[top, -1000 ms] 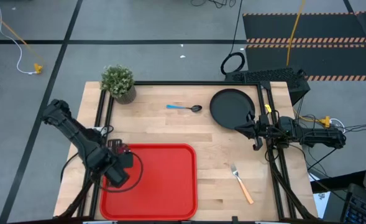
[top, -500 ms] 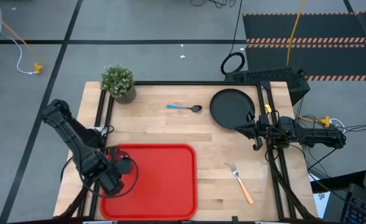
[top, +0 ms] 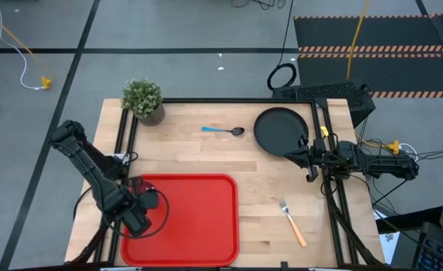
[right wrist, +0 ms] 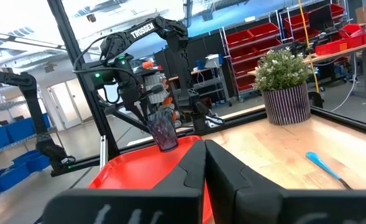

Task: Pick and place plate/cup/fork/spoon on tray
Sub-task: Put the blue glass on the top left side of the red serving tray

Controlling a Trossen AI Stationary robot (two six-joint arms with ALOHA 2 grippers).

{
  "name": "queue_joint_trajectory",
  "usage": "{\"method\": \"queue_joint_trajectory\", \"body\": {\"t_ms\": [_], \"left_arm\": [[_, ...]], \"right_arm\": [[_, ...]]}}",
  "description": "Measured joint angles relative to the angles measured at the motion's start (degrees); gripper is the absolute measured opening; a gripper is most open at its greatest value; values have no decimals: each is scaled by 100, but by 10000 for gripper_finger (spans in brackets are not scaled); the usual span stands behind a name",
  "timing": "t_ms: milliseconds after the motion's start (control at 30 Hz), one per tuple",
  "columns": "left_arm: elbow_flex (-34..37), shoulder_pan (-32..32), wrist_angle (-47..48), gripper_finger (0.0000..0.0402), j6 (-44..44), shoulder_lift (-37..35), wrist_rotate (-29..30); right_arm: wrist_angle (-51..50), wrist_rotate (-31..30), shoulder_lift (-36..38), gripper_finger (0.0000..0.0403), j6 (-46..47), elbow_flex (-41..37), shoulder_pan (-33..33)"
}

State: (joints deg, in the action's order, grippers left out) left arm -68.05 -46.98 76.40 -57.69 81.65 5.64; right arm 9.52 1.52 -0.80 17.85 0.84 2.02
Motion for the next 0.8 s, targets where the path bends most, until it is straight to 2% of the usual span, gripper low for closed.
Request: {"method": "queue_joint_trajectory", "body": {"t_ms": [233,333,533,667,800], "left_arm": [[25,-2,-9,18,-497,-2,1],[240,-2,-2,18,-690,-2,-3],[592,9,-64,10,-933,-2,-351],[592,9,-83,24,-1054,-2,-350],[592,9,-48,15,-1045,-2,-182]], "right_arm": [[4,0,0,0,98,-1,0],[7,0,0,0,98,0,0],[8,0,0,0,98,-1,0],[7,0,0,0,98,0,0],[9,0,0,0,70,0,-1]]}}
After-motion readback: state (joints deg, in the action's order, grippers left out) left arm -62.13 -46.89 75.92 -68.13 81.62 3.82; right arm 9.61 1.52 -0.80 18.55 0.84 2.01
